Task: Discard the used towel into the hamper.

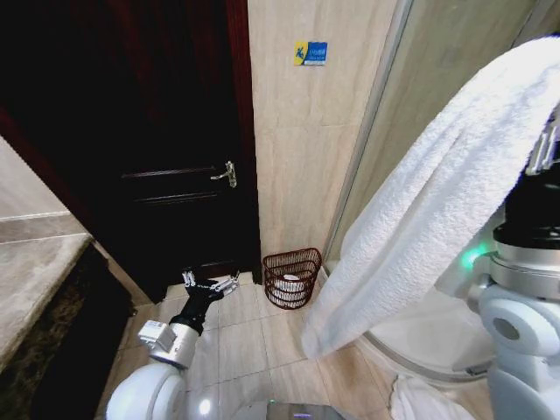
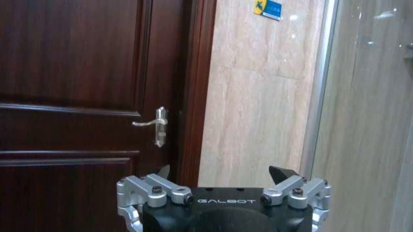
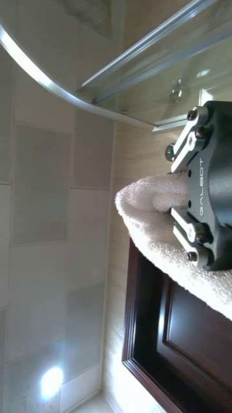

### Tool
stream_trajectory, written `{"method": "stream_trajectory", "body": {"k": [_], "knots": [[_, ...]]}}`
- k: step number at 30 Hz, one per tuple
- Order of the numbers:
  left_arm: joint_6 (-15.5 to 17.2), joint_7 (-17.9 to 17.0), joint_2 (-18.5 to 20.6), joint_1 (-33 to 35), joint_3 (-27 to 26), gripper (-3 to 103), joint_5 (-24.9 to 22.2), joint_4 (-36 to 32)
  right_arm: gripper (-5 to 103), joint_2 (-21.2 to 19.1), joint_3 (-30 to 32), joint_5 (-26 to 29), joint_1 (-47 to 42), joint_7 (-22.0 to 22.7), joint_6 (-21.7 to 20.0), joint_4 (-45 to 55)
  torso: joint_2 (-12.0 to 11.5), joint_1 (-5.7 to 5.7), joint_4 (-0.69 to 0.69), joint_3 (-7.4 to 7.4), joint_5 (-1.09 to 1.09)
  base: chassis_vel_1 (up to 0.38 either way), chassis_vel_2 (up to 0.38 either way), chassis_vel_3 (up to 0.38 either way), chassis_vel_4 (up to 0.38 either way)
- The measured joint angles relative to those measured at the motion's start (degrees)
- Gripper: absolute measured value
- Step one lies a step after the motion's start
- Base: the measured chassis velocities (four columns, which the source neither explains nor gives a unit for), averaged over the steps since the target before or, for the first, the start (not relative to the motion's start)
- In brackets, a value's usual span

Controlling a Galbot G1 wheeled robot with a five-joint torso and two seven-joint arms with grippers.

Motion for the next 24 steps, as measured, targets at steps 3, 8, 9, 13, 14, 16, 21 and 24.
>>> {"method": "stream_trajectory", "body": {"k": [3, 8, 9, 13, 14, 16, 21, 24], "knots": [[0.0, 0.0, 0.0, 0.0, 0.0, 100, 0.0, 0.0, 9, 0.0, 0.4, 0.1, -0.5, 0.0, 0.0, 0.0, 1.3, 0.63, -0.01, 0.67, 0.0, 0.0, 0.0, 0.0, 0.0], [0.0, 0.0, 0.0, 0.0, 0.0, 100, 0.0, 0.0, 9, 0.4, 0.9, 0.1, -1.0, 0.0, 0.2, 0.0, 2.7, 1.23, -0.01, 1.44, 0.0, 0.0, 0.0, 0.0, 0.0], [0.0, 0.0, 0.0, 0.0, 0.0, 100, 0.0, 0.0, 9, 0.4, 0.9, 0.1, -1.0, 0.0, 0.2, 0.0, 2.7, 1.23, -0.01, 1.44, 0.0, 0.0, 0.0, 0.0, 0.0], [0.0, 0.0, 0.0, 0.0, 0.0, 100, 0.0, 0.0, 9, 0.5, 0.9, 0.1, -1.0, 0.0, 0.3, 0.0, 3.0, 1.36, -0.01, 1.62, 0.0, 0.0, 0.0, 0.0, 0.0], [0.0, 0.0, 0.0, 0.0, 0.0, 100, 0.0, 0.0, 9, 0.6, 0.9, 0.1, -1.0, 0.0, 0.3, 0.0, 3.0, 1.38, 0.0, 1.66, 0.0, 0.036, 0.055, 0.041, 0.054], [0.0, 0.0, 0.0, 0.0, 0.0, 100, 0.0, 0.0, 9, 0.6, 0.9, 0.1, -1.0, 0.1, 0.3, 0.0, 3.0, 1.38, 0.0, 1.66, 0.0, 0.036, 0.051, 0.043, 0.054], [0.0, 0.0, 0.0, 0.0, 0.0, 100, 0.0, 0.0, 9, 0.7, 0.5, 0.1, -1.0, 1.0, 1.1, 0.0, 2.9, 1.36, 0.02, 1.62, 0.0, 0.03, 0.033, 0.034, 0.026], [0.0, 0.0, 0.0, 0.0, 0.0, 100, 0.0, 0.0, 9, 0.7, 0.4, 0.2, -1.1, 1.5, 1.9, 0.0, 2.8, 1.31, -0.02, 1.56, 0.0, 0.0, 0.0, 0.0, 0.0]]}}
